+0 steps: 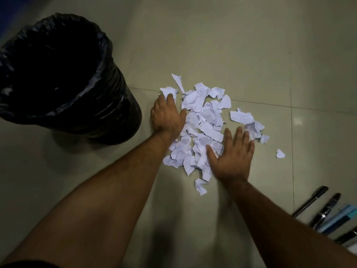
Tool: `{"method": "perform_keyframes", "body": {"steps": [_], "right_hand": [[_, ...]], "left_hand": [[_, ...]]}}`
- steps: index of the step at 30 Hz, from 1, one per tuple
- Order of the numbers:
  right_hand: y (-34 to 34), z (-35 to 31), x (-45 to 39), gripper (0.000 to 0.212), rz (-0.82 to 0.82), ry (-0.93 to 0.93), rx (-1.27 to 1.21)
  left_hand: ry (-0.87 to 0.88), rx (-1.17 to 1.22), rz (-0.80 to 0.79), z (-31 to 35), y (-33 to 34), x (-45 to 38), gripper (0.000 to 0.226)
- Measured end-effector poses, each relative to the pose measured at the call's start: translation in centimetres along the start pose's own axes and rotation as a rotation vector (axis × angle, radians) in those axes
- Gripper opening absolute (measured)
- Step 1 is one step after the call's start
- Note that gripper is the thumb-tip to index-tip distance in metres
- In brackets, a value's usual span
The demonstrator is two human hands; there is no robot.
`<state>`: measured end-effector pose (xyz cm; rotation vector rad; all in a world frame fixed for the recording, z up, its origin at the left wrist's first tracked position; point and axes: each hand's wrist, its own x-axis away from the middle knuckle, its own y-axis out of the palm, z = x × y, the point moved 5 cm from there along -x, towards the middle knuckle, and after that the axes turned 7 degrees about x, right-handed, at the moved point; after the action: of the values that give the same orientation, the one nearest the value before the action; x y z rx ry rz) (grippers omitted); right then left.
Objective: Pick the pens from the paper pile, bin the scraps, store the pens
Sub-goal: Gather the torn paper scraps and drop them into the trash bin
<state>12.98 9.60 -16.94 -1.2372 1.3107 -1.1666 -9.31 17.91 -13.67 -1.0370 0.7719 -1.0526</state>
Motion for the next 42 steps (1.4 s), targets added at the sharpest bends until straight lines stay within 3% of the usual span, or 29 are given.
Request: {"method": "perform_keyframes", "body": {"steps": [3, 5, 8, 10, 12, 14, 16, 19, 22, 26, 28, 31, 33, 37, 42], "right_hand": [[-0.1, 0.0, 0.1, 0.081, -0.010, 0.005, -0.002], [-0.2, 0.0, 0.1, 0.082, -0.020, 0.008, 0.000], [-0.4, 0.0, 0.0, 0.083, -0.032, 0.016, 0.007], [-0.4, 0.0, -0.1, 0.084, -0.041, 0.018, 0.006], [-0.3, 0.1, -0.1, 0.085, -0.048, 0.017, 0.007], [-0.4, 0.1, -0.2, 0.086, -0.054, 0.021, 0.009], [-0.4, 0.1, -0.2, 0.087, -0.065, 0.023, 0.004], [-0.5, 0.1, -0.2, 0.088, -0.074, 0.028, -0.003], [-0.5, 0.1, -0.3, 0.087, -0.058, 0.030, -0.017], [-0.4, 0.2, -0.2, 0.086, -0.048, 0.026, -0.010], [-0.3, 0.3, -0.2, 0.084, -0.022, 0.021, -0.016], [-0.3, 0.5, -0.1, 0.082, 0.044, 0.023, -0.060], [-0.3, 0.5, -0.1, 0.078, 0.098, 0.013, -0.113], [-0.7, 1.0, 0.2, 0.064, 0.195, 0.002, -0.207], [-1.0, 0.9, 0.4, 0.057, 0.202, 0.002, -0.232]], "left_hand": [[-0.126, 0.082, -0.148, -0.7, 1.5, -1.2, 0.078], [-0.004, 0.061, -0.203, 0.5, 2.5, -0.2, 0.071], [0.282, 0.156, -0.038, 2.9, 2.1, 2.1, 0.043], [0.284, 0.217, 0.111, 3.3, 1.4, 1.4, 0.030], [0.191, 0.244, 0.168, 3.6, 0.9, -0.8, 0.030], [0.126, 0.195, 0.094, 4.4, 1.4, -3.6, 0.044], [0.078, 0.116, -0.081, 4.9, 2.6, -6.0, 0.058], [0.114, 0.035, -0.199, 5.3, 3.7, -6.3, 0.058], [0.256, -0.014, -0.105, 6.6, 3.1, -2.9, 0.045], [0.260, 0.076, 0.060, 8.2, 1.9, -1.7, 0.039], [0.404, -0.003, -0.031, 9.9, 2.8, -2.2, 0.054], [0.684, -0.153, -0.342, 12.1, 5.2, -1.6, 0.071], [0.706, -0.198, -0.411, 11.7, 5.7, -1.2, 0.075], [0.619, -0.141, -0.331, 8.8, 4.2, 2.5, 0.068], [0.567, -0.062, -0.168, 5.2, 1.7, 6.7, 0.052]]}}
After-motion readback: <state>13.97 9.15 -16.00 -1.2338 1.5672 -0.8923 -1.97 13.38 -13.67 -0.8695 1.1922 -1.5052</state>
